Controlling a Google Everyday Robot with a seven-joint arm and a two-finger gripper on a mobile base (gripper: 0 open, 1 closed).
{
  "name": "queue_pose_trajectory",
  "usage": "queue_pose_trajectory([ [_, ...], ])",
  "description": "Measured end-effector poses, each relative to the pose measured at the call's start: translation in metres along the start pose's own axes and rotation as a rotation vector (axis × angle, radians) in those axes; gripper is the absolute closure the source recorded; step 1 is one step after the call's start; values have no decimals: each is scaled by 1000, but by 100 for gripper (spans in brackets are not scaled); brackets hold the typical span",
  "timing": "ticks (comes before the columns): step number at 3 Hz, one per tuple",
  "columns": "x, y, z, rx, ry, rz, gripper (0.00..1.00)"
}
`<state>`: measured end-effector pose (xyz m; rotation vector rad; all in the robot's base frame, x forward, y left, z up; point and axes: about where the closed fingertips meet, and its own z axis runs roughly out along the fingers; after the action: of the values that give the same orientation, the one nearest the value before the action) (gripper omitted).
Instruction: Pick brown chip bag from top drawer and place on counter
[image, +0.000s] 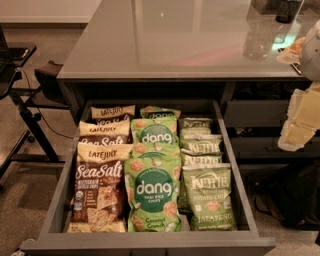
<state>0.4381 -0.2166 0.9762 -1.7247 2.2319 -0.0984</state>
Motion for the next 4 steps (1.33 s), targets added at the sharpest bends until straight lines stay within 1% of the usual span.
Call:
queue_pose_trajectory([
  [1, 0, 0, 0, 0, 0, 0, 0],
  [2, -10, 6, 31, -37, -70, -21, 0],
  [3, -54, 33, 91, -99, -193, -97, 0],
  [4, -114, 56, 165, -158, -282, -153, 0],
])
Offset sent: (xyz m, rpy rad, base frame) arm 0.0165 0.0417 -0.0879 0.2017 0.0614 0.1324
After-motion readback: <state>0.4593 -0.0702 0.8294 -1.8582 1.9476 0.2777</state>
